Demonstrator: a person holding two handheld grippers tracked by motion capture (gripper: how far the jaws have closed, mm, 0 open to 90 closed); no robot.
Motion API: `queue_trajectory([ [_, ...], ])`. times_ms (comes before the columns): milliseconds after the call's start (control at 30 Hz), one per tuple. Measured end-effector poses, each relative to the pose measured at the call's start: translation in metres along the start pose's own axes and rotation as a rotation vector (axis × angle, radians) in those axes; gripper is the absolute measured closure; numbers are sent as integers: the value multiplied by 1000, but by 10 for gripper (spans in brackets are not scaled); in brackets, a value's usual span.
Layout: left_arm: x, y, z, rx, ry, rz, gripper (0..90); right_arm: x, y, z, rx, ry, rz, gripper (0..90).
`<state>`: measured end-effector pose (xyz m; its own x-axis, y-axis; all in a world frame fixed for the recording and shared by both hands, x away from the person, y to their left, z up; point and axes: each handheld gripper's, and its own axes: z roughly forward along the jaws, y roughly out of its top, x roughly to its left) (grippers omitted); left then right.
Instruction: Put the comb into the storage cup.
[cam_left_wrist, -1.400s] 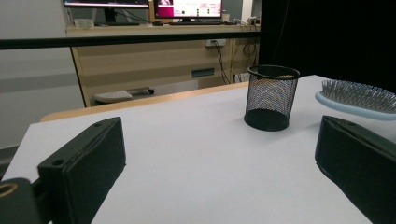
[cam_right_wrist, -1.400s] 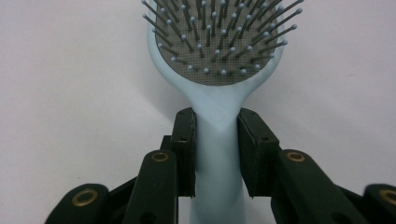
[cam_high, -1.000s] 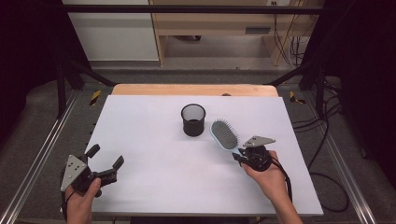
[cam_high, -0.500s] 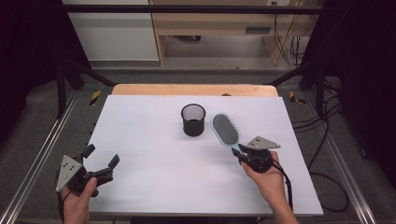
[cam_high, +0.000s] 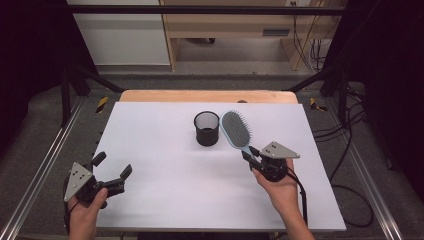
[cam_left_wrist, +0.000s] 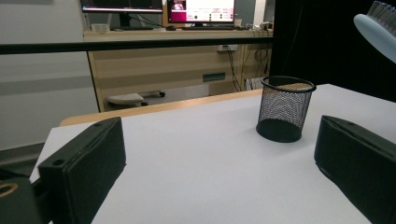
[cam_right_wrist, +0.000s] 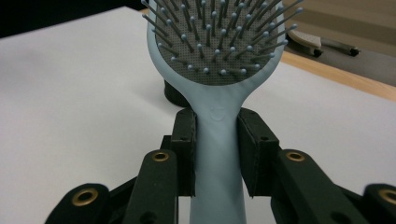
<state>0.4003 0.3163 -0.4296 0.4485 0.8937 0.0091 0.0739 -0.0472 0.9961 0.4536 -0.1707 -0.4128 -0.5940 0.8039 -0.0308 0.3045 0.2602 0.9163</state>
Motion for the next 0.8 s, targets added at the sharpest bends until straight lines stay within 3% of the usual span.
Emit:
queue_trajectory([
  [333,-3,33,26,-6,-42,8,22,7,19,28,-47,29,49,699],
  [400,-4,39,33,-1,-50,14,22,8,26,34,-49,32,37,699],
  [800,-5,71,75,-7,-104,-5,22,8,37,46,-91,54,63,699],
])
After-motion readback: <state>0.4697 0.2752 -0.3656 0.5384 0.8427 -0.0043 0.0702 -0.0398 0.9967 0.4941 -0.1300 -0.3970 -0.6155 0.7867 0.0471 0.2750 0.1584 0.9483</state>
